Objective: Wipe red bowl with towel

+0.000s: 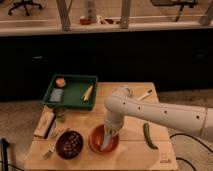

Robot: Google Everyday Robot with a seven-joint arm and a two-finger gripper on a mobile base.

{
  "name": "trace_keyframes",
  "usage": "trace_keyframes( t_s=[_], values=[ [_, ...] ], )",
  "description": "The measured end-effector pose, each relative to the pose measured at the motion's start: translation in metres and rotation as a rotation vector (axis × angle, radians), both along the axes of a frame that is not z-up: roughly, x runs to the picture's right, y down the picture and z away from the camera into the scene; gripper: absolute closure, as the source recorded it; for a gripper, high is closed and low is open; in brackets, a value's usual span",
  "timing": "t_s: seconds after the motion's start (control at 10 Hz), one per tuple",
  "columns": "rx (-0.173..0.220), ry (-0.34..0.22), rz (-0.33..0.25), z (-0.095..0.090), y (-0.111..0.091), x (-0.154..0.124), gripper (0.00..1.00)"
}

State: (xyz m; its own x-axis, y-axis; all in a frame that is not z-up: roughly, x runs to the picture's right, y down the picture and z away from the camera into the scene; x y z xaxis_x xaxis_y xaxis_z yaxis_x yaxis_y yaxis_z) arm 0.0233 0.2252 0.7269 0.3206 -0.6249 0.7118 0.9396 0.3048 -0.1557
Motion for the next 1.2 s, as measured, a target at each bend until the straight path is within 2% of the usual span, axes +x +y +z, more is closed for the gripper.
trace_keyframes(
  t_s=[0.2, 0.4, 0.6, 0.7, 0.9, 1.2],
  values=[
    [0.011, -0.025, -0.044, 0.0, -0.007, -0.029, 1.0],
    [0.013, -0.059, -0.095, -0.004, -0.003, -0.053, 1.0],
    [0.011, -0.088, -0.134, -0.012, 0.012, -0.058, 1.0],
    [0.004, -0.122, -0.162, -0.023, 0.037, -0.059, 1.0],
    [-0.005, -0.136, -0.175, -0.027, 0.057, -0.049, 1.0],
    [-0.023, -0.097, -0.138, -0.02, 0.06, -0.011, 1.0]
  ],
)
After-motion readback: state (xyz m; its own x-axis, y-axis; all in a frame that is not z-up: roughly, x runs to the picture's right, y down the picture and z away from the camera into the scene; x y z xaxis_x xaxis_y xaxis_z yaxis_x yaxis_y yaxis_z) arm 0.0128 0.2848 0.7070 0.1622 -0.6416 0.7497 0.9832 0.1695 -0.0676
